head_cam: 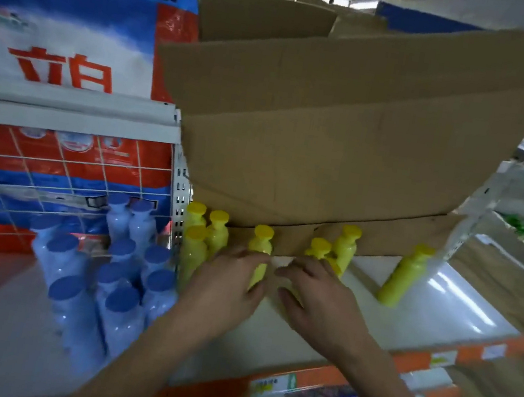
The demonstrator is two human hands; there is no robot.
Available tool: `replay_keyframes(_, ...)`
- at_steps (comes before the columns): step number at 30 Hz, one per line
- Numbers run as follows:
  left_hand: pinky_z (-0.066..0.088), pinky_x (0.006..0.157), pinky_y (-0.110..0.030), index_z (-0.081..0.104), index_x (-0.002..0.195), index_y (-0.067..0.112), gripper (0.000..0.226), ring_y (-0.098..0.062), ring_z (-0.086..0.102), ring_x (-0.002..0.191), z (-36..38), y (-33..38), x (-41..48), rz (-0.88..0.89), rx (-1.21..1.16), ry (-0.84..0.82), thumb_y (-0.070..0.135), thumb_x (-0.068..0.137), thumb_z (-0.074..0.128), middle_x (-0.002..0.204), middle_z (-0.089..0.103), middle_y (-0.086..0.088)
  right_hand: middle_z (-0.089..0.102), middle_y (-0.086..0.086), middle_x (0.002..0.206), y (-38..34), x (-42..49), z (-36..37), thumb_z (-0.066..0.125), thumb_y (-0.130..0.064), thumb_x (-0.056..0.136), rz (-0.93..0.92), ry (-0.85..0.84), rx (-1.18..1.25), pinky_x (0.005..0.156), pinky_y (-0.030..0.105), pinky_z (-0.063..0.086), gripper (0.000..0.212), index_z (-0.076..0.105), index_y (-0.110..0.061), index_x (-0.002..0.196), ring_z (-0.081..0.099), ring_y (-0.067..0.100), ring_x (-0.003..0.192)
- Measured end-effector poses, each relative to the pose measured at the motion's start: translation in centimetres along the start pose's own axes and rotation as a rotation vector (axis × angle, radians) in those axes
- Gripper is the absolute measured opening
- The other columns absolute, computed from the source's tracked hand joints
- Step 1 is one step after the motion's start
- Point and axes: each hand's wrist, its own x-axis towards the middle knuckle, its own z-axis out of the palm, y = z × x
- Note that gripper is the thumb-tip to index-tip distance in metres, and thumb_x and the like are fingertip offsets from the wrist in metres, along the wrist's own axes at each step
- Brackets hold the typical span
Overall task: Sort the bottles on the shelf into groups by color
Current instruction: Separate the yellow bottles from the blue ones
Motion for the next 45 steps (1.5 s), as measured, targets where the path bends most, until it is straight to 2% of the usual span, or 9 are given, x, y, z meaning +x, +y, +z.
replay_keyframes(5, 0.048, 0.092, -0.035, 0.049, 0.135, 0.028, 0.047, -0.019, 0.048, 0.123, 5.7, 1.2, 1.3, -0.151, -0.003, -0.011, 0.041, 0.091, 0.058, 0.133, 0.046, 0.003, 0.056, -0.008, 0.116, 6.3, -0.5, 0.0, 0.059, -0.035, 0.088, 0.015, 0.001, -0.027, 0.074, 0.037, 0.054, 0.029, 0.063, -0.031, 0.117, 0.047, 0.020, 0.114)
replay_keyframes(12, 0.049, 0.077, -0.033, 0.054, 0.126, 0.032, 0.037, -0.016, 0.060, 0.105, 6.7, 3.4, 4.6, -0.279, 0.015, 0.110, 0.043, 0.091, 0.059, 0.119, 0.055, 0.007, 0.059, -0.004, 0.111, 12.2, 3.7, 0.2, 0.065, -0.031, 0.088, -0.087, 0.061, 0.091, 0.076, 0.030, 0.050, 0.027, 0.065, -0.026, 0.115, 0.044, 0.015, 0.106)
replay_keyframes(17, 0.046, 0.092, -0.032, 0.039, 0.130, 0.048, 0.048, -0.011, 0.051, 0.118, 9.9, 7.2, 6.7, -0.247, -0.132, 0.071, 0.065, 0.086, 0.050, 0.123, 0.051, 0.014, 0.059, -0.006, 0.111, 17.9, 4.5, 0.1, 0.061, -0.032, 0.089, -0.059, 0.064, 0.091, 0.077, 0.029, 0.049, 0.023, 0.066, -0.030, 0.111, 0.052, 0.019, 0.105)
replay_keyframes(21, 0.044, 0.095, -0.033, 0.041, 0.140, 0.038, 0.062, -0.018, 0.047, 0.125, 11.5, 9.3, 10.4, -0.316, 0.000, -0.004, 0.070, 0.087, 0.039, 0.130, 0.050, 0.006, 0.058, 0.000, 0.113, 23.1, 5.0, 0.2, 0.064, -0.033, 0.086, 0.004, -0.023, 0.000, 0.080, 0.038, 0.054, 0.030, 0.064, -0.027, 0.116, 0.054, 0.026, 0.109)
replay_keyframes(26, 0.045, 0.085, -0.036, 0.040, 0.137, 0.035, 0.057, -0.028, 0.052, 0.119, 12.3, 9.9, 14.8, -0.375, 0.213, -0.238, 0.068, 0.091, 0.037, 0.129, 0.055, -0.002, 0.059, 0.004, 0.108, 27.0, 5.8, -0.4, 0.062, -0.030, 0.086, 0.060, -0.071, -0.118, 0.081, 0.039, 0.050, 0.036, 0.062, -0.025, 0.121, 0.050, 0.030, 0.102)
replay_keyframes(30, 0.046, 0.096, -0.037, 0.047, 0.135, 0.035, 0.049, -0.025, 0.050, 0.122, 13.0, 9.1, 16.6, -0.409, 0.212, -0.364, 0.054, 0.090, 0.054, 0.131, 0.051, -0.001, 0.055, 0.004, 0.122, 29.8, 5.9, -1.2, 0.062, -0.046, 0.084, 0.164, -0.134, -0.324, 0.087, 0.039, 0.044, 0.048, 0.053, -0.031, 0.129, 0.046, 0.029, 0.112)
replay_keyframes(33, 0.043, 0.086, -0.029, 0.061, 0.116, 0.031, 0.028, -0.023, 0.052, 0.119, 13.3, 8.8, 17.3, -0.385, 0.147, -0.267, 0.033, 0.088, 0.061, 0.123, 0.055, 0.001, 0.048, 0.003, 0.132, 31.8, 5.6, -2.1, 0.052, -0.054, 0.091, 0.313, -0.317, -0.323, 0.090, 0.038, 0.045, 0.056, 0.037, -0.034, 0.141, 0.039, 0.027, 0.122)
replay_keyframes(41, 0.037, 0.064, -0.026, 0.060, 0.092, 0.032, 0.014, -0.019, 0.055, 0.081, 15.0, 11.7, 19.5, -0.255, 0.039, -0.228, 0.029, 0.079, 0.061, 0.087, 0.053, 0.010, 0.058, 0.001, 0.113, 33.5, 5.5, -1.7, 0.053, -0.043, 0.093, 0.384, -0.341, -0.300, 0.071, 0.032, 0.048, 0.037, 0.053, -0.028, 0.127, 0.060, 0.024, 0.101)
replay_keyframes(45, 0.033, 0.071, -0.024, 0.063, 0.094, 0.030, 0.016, -0.019, 0.055, 0.097, 17.6, 14.0, 21.0, -0.142, 0.000, -0.245, 0.024, 0.079, 0.063, 0.096, 0.052, 0.009, 0.056, 0.004, 0.107, 34.1, 5.4, -1.5, 0.056, -0.031, 0.092, 0.379, -0.301, -0.179, 0.069, 0.036, 0.054, 0.023, 0.058, -0.021, 0.114, 0.064, 0.028, 0.088)
